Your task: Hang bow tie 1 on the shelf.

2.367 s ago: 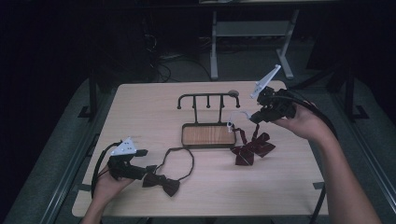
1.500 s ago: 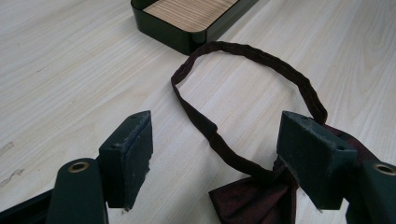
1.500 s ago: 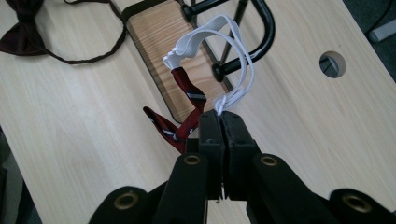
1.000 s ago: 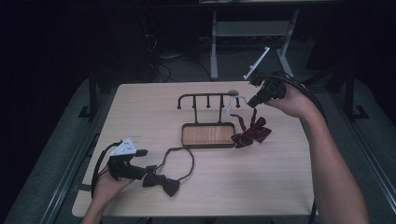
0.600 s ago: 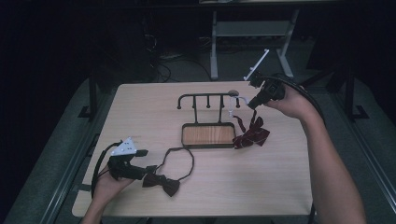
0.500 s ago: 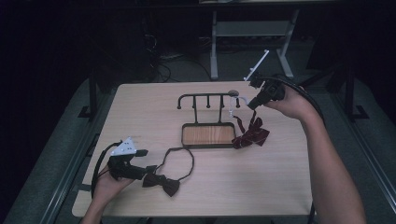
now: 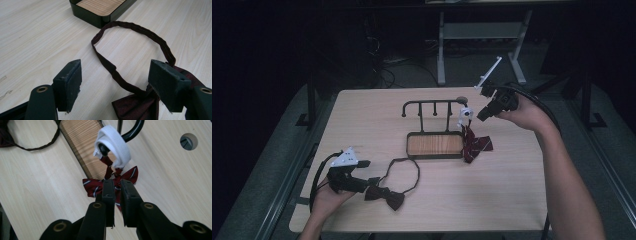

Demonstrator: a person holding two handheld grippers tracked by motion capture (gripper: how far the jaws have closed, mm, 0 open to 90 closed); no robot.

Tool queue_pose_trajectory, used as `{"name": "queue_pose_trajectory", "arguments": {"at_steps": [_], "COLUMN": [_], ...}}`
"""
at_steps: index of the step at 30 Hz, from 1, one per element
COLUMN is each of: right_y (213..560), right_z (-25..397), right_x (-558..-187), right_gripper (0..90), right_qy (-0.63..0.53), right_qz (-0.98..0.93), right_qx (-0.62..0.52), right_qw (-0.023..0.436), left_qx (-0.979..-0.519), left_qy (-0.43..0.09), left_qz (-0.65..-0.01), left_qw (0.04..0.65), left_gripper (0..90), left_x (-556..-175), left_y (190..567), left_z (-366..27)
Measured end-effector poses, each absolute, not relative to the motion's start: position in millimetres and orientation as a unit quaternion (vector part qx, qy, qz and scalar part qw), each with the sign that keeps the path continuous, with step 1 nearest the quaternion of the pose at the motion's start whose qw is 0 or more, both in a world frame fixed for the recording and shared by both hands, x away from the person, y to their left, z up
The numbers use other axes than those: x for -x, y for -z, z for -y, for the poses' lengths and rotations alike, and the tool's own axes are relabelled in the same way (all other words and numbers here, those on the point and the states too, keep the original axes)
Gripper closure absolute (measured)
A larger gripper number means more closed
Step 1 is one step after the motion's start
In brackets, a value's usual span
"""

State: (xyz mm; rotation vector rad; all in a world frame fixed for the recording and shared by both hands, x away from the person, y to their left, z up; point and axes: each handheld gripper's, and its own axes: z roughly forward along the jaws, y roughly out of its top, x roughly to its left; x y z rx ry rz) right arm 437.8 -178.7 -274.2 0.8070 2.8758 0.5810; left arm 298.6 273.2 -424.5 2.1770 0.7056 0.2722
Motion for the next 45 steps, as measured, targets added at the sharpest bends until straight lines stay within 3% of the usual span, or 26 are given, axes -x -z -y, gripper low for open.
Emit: {"name": "queue_pose_trajectory", "arguments": {"at_steps": [28,45], "right_y": [300,318], "right_z": [190,193], "right_x": [-411,-394], "right_gripper": [61.3,55.3], "right_qy": [-0.217,-0.235], "right_qz": [-0.949,-0.946], "right_qx": [-0.229,-0.223], "right_qw": [0.015,0.001], "left_qx": [-0.865,-0.867], "left_qy": [-0.11,-0.108], "left_qz": [-0.279,-0.278], "left_qw": [0.403,0.399], "left_gripper": [27.0,27.0], "left_x": [-299,-300], "left_y": [426,427], "left_z": [-272,-271]}}
